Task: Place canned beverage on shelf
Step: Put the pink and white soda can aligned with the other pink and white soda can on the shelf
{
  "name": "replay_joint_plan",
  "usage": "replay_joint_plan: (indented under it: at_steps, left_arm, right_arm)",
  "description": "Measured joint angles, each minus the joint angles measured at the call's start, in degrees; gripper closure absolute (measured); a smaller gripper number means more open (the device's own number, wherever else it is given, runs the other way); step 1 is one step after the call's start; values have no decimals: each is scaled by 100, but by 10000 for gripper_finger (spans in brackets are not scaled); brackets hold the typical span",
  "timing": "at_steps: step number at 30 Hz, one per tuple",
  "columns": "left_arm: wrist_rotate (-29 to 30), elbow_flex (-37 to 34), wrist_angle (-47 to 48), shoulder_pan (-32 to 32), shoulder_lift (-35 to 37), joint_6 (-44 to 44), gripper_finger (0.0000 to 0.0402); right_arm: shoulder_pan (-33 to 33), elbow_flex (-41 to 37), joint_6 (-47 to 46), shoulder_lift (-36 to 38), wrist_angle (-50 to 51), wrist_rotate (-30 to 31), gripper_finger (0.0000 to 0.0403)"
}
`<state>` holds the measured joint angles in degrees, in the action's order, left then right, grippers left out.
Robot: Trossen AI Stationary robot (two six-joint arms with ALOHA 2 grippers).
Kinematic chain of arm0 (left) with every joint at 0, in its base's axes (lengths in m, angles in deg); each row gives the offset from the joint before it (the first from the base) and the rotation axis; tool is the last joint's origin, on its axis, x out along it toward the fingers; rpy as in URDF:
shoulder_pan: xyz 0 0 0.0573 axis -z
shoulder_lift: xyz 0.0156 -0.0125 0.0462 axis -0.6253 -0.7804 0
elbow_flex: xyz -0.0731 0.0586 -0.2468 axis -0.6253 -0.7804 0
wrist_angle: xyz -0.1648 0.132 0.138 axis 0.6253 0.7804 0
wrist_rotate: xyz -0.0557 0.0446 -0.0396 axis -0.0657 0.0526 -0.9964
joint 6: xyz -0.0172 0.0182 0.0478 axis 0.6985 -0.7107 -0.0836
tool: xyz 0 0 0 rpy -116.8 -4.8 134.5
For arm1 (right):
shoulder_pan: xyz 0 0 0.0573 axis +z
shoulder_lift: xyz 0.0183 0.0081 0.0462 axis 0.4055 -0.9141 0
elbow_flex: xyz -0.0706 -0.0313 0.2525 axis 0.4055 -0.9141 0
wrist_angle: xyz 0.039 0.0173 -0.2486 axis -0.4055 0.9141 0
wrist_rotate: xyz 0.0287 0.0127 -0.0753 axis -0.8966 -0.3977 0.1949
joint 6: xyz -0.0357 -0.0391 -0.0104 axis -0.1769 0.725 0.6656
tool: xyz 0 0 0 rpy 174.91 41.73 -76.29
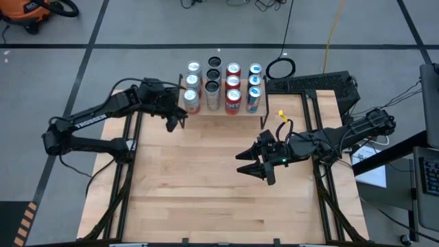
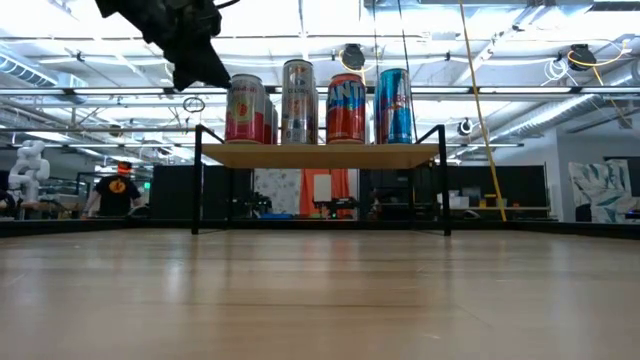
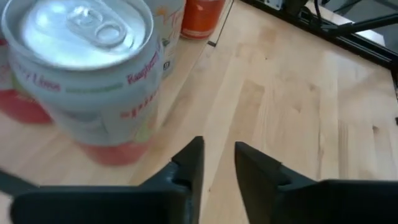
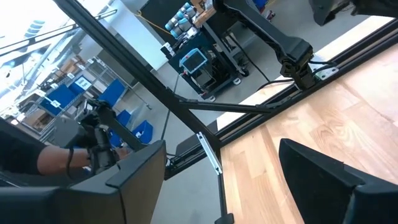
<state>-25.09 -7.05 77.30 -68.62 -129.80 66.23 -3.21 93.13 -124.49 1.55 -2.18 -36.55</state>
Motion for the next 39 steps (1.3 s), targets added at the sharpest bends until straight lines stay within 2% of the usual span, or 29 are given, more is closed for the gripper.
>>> replay_joint_plan:
  at_steps: [4, 8, 14, 31, 39]
  left_arm:
    - [187, 0, -129, 2, -177, -128, 342]
    - [255, -2, -269, 1, -322, -144, 357]
    - [369, -2, -562, 1, -456, -136, 359]
    - [943, -4, -659, -1, -460, -306, 359]
    - [942, -4, -694, -6, -452, -370, 359]
  right_arm:
    - [0, 0, 0, 0, 1, 1, 115]
    - [0, 0, 0, 0, 1, 1, 115]
    - [0, 0, 1, 0, 1, 3, 115]
    - [0, 0, 26, 0, 32, 3, 115]
    - [0, 0, 24, 0, 38, 3, 115]
